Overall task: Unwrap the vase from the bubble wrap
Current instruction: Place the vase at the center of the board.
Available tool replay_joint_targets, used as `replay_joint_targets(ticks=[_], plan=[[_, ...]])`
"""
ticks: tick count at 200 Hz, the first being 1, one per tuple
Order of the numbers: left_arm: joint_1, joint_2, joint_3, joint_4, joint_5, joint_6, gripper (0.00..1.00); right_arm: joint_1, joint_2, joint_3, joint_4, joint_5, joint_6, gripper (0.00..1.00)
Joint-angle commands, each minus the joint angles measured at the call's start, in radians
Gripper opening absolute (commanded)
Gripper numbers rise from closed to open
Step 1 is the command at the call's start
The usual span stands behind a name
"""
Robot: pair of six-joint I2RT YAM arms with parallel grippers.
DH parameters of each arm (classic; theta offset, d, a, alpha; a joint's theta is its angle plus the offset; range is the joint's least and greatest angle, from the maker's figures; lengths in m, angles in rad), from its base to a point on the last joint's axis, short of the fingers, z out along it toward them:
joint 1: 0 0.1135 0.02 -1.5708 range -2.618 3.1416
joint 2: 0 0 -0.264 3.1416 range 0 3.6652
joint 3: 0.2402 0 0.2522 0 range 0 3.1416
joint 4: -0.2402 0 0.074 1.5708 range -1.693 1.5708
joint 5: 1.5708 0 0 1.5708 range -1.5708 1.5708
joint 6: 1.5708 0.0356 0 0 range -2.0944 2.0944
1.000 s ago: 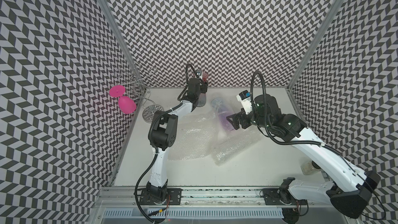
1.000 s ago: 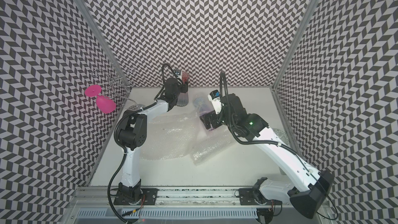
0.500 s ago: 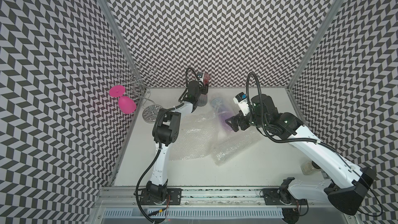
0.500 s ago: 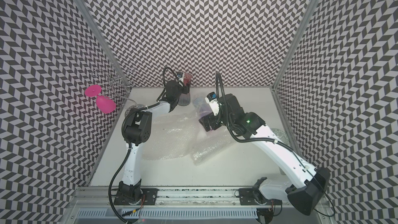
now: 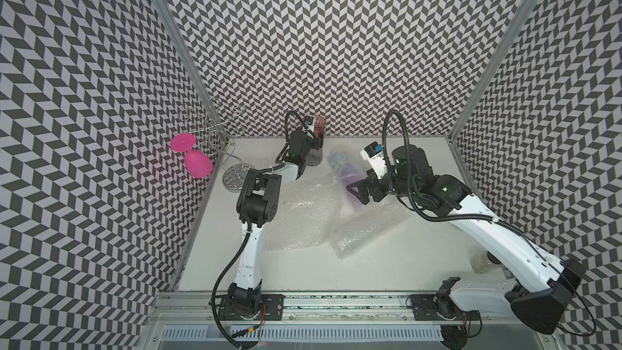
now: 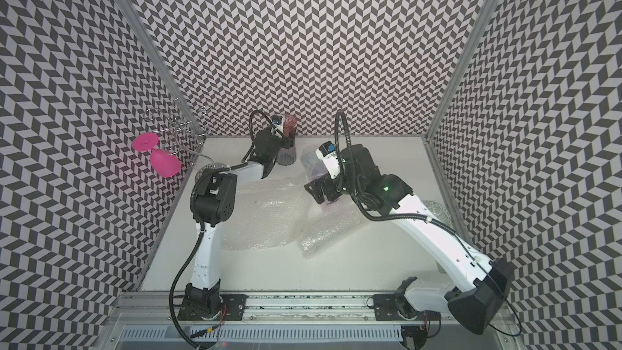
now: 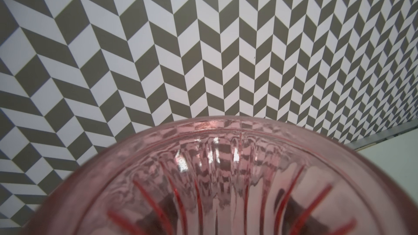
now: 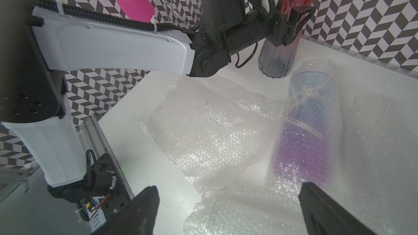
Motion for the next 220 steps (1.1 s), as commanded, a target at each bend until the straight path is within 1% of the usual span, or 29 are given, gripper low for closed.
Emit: replay_joint_targets(ticks=[1,24,27,33,55,84,115,129,144,173,220], plan=[[-0.002,-0.051,-0.040,0.031,-0.027,-0.002,0.88,-0.003,0.005,0.032,0.064,-0.038,-0.010,0.99],[-0.008,-0.067,-0.062,0.030,-0.037,-0.002,0.96,-0.002,-0.016,0.027,0.063,-0.025,-0.011,0.99],[-0.010,-0.069,-0.062,0.027,-0.037,0.000,0.99,-0.002,-0.018,0.024,0.062,-0.022,-0.011,0.99],[-0.014,-0.072,-0.064,0.021,-0.040,0.003,1.00,-0.005,-0.027,0.020,0.062,-0.019,-0.011,0.99],[-0.022,-0.085,-0.078,0.005,-0.049,0.008,1.00,-0.004,-0.052,0.002,0.066,-0.006,-0.011,0.99],[-0.022,-0.126,-0.125,-0.006,-0.066,-0.026,1.00,-0.004,-0.066,0.010,0.065,-0.011,-0.005,0.99],[-0.027,-0.179,-0.142,-0.059,-0.047,-0.022,1.00,-0.003,-0.107,-0.010,0.081,-0.012,0.003,0.99],[-0.028,-0.194,-0.127,-0.107,-0.049,-0.018,1.00,-0.003,-0.127,-0.024,0.085,0.000,0.011,0.99],[-0.025,-0.196,-0.090,-0.178,-0.057,-0.030,1.00,-0.003,-0.134,-0.029,0.066,0.043,0.022,0.99],[-0.024,-0.207,-0.047,-0.306,-0.041,-0.057,1.00,-0.004,-0.147,-0.035,0.036,0.087,0.040,0.99],[-0.021,-0.312,-0.134,-0.445,-0.059,-0.078,1.00,-0.002,-0.207,-0.072,0.075,0.042,0.063,0.99]])
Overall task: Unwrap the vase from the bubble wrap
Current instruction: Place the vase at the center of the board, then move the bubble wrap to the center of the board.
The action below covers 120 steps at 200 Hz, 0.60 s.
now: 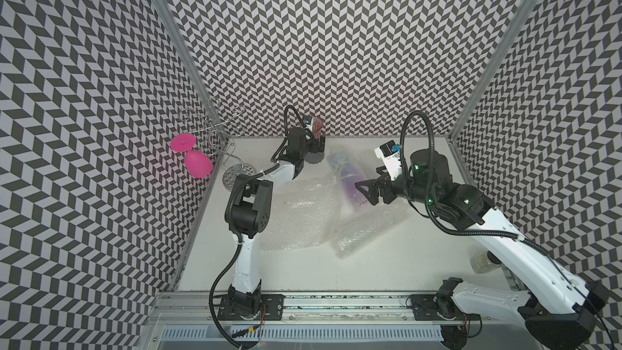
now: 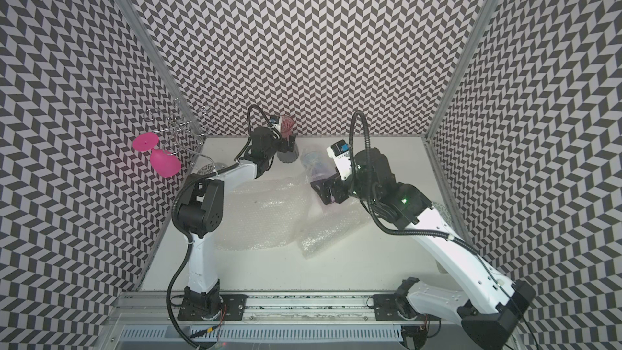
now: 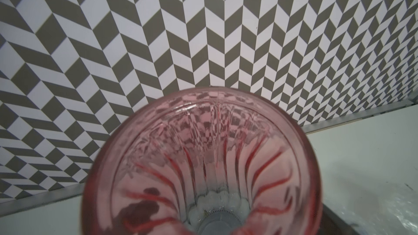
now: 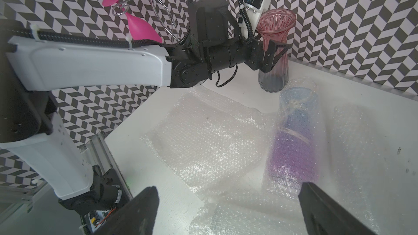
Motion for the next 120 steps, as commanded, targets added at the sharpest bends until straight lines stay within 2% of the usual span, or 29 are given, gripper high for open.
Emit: replay_joint_targets(ticks=[1,24,48,62,74,89,100,120], plan=[[-0.003,-0.097,-0.038,-0.107,-0.006,-0.018,1.00,-0.003,-0.051,-0.011,0.051,-0.009,0.016,0.99],[-0.004,-0.185,-0.100,-0.153,-0.016,-0.017,1.00,-0.003,-0.075,-0.024,0.047,0.008,0.010,0.99],[-0.025,-0.317,-0.186,-0.169,-0.066,-0.012,1.00,-0.003,-0.075,-0.033,0.017,0.079,0.034,0.99],[-0.053,-0.369,-0.184,-0.227,-0.116,-0.028,1.00,-0.004,-0.072,-0.064,0.020,0.111,0.059,0.99],[-0.074,-0.388,-0.160,-0.314,-0.148,-0.088,1.00,-0.004,-0.064,-0.083,0.030,0.114,0.080,0.99],[-0.087,-0.397,-0.152,-0.425,-0.153,-0.223,1.00,-0.004,-0.056,-0.104,0.052,0.111,0.105,0.99],[-0.087,-0.395,-0.177,-0.477,-0.094,-0.329,1.00,-0.003,-0.053,-0.119,0.071,0.118,0.116,0.99],[-0.113,-0.401,-0.251,-0.520,-0.003,-0.436,1.00,-0.005,-0.022,-0.102,0.050,0.148,0.129,0.99]])
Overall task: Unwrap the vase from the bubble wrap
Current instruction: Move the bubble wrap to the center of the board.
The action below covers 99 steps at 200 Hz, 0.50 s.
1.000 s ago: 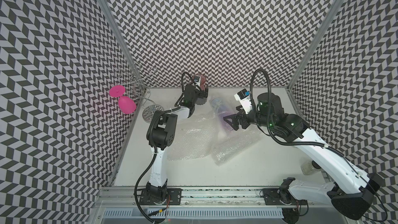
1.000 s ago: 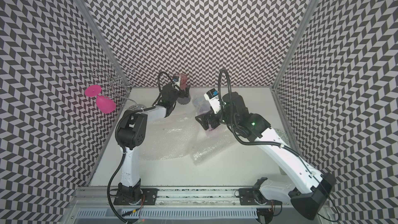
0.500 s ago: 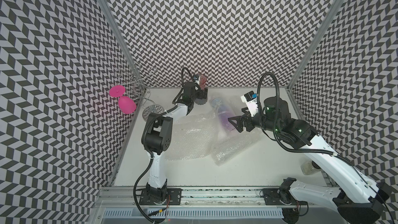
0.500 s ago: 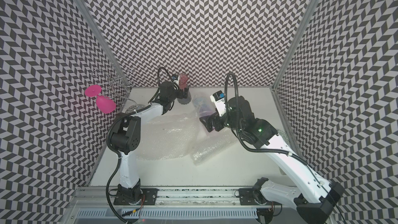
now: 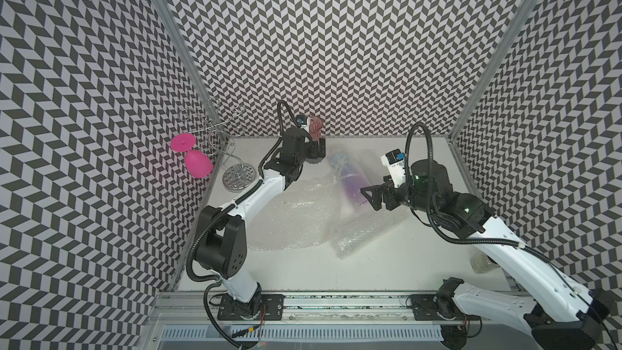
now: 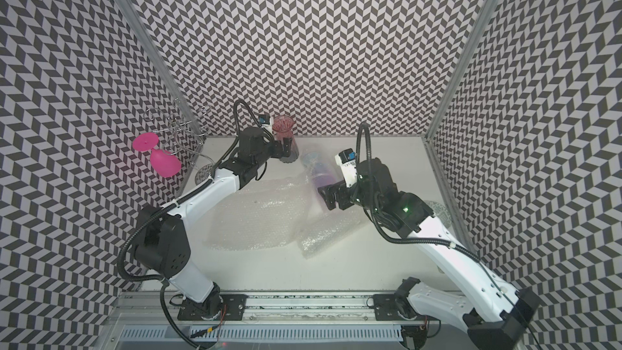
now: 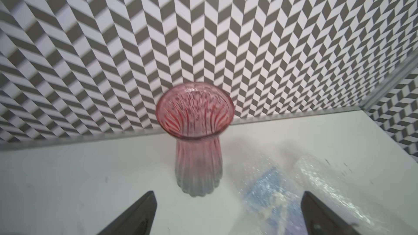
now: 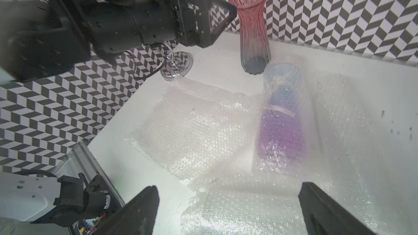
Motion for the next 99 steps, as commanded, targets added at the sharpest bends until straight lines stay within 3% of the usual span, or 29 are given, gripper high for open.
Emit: replay_joint_targets(ticks=[1,53,99], plan=[[-0.019,0.004,-0.081,-0.173,0.081,-0.211,1.00,-0.005,0.027,0.021,0.043,0.050,0.041,0.99],[-0.059,-0.081,-0.329,-0.096,0.316,-0.360,1.00,-0.005,0.053,0.025,-0.025,0.061,0.082,0.99],[-0.064,-0.016,-0.410,-0.013,0.368,-0.397,1.00,-0.005,0.029,0.037,-0.101,0.072,0.179,0.99]])
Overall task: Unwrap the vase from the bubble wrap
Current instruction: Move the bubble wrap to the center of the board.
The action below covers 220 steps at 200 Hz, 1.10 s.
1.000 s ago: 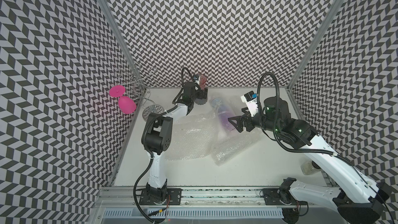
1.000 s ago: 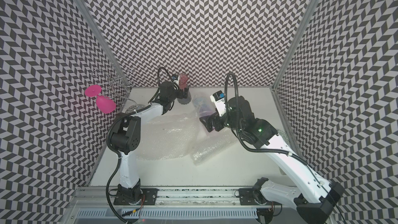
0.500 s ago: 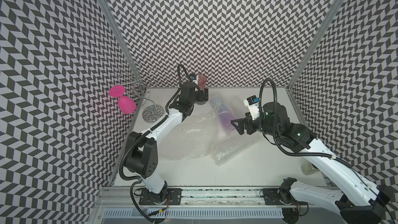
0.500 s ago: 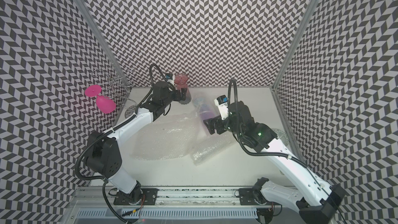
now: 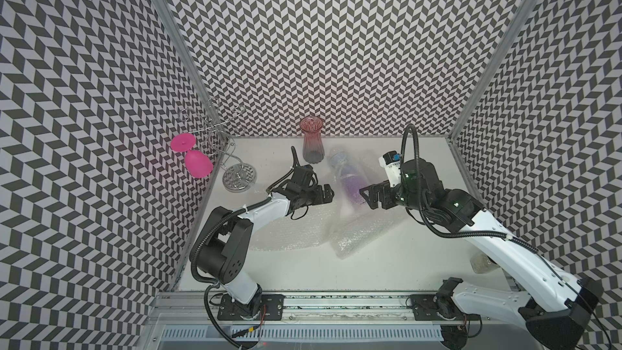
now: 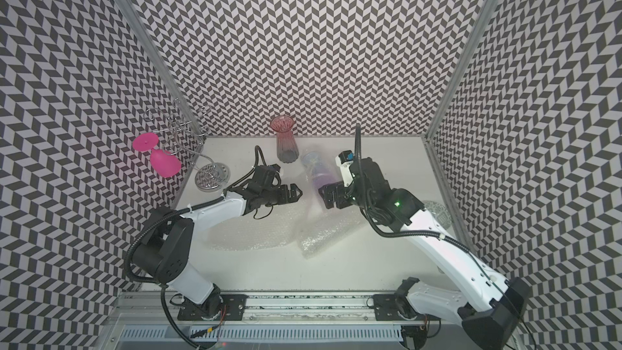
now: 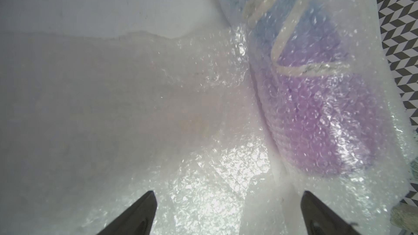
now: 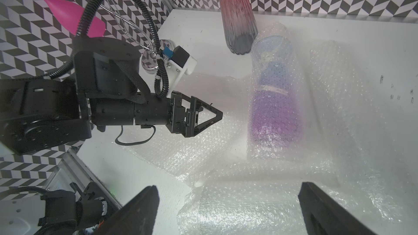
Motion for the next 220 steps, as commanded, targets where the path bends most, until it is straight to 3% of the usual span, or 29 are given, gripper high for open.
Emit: replay_joint_targets(ticks=[1,51,109,152,220], plan=[[0.000,0.017,-0.029,0.088,0.057,-0.059,1.00,-0.005,-0.023,0.019,-0.042,0.024,0.068,0.99],[0.011,0.070,-0.096,0.144,-0.015,-0.093,1.00,-0.005,-0.050,0.036,-0.036,-0.003,0.066,0.99],[0.042,0.009,-0.185,-0.008,-0.133,-0.140,1.00,-0.006,0.022,0.106,0.008,-0.066,-0.105,0.99],[0.117,-0.087,-0.268,-0.098,-0.171,-0.160,1.00,-0.009,-0.031,0.028,0.073,-0.133,-0.145,0.99],[0.228,-0.084,-0.282,-0.179,-0.213,-0.117,0.99,-0.012,-0.078,0.036,0.073,-0.123,-0.216,0.99]])
